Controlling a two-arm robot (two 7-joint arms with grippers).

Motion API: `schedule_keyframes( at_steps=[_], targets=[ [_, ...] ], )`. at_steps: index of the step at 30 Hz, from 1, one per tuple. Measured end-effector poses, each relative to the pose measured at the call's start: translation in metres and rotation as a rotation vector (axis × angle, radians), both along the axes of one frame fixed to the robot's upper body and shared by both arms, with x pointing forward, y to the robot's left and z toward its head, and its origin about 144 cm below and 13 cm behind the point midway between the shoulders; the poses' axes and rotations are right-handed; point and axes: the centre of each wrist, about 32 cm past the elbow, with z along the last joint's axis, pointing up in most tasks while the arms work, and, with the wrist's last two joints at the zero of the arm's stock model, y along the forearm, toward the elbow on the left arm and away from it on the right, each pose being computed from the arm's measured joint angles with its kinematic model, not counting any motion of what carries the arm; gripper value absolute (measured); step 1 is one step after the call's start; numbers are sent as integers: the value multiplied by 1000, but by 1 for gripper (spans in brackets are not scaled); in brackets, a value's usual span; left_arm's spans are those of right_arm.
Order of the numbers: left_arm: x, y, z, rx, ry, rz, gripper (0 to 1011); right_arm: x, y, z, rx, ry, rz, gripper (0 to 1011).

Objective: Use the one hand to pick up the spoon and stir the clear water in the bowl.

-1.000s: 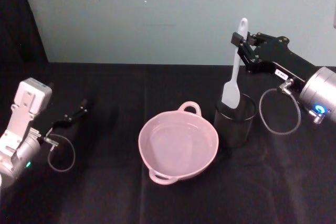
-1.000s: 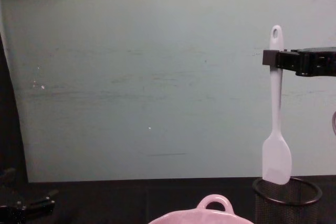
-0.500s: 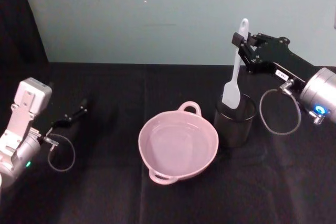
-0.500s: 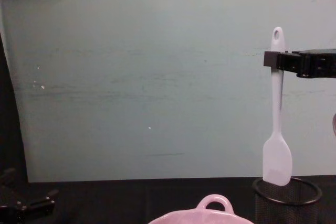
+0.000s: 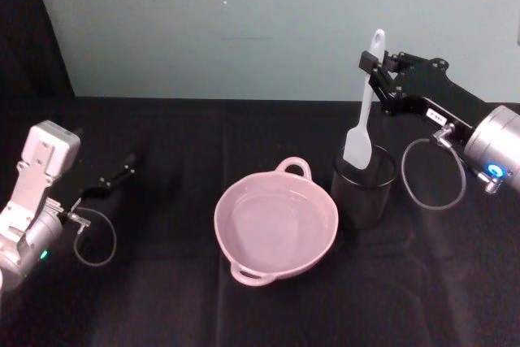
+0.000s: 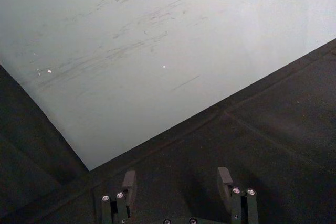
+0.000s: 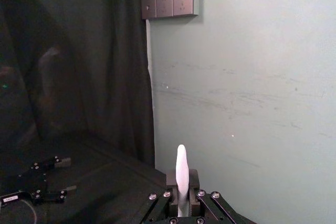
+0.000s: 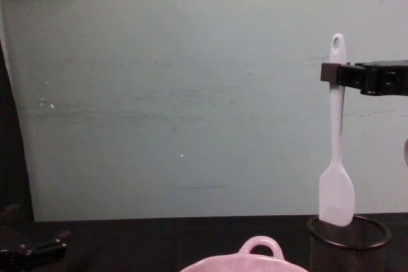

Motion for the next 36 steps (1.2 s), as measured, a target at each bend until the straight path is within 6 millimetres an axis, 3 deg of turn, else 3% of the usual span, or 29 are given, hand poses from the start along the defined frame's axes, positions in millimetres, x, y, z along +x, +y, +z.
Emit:
schedule_keyframes(
  at_steps=[7,17,27,36],
  targets=[
    [0,0,0,0,0,0,1005,-2,3,-2,6,-1,11,119],
    [0,0,0,0,0,0,1005,-4,32,-16,45,16,110,119],
    [0,0,0,0,0,0,1005,-8,62,-55,47,43,220,119],
    [0,0,0,0,0,0,1005,-8,75,-83,44,79,272,119]
  ],
)
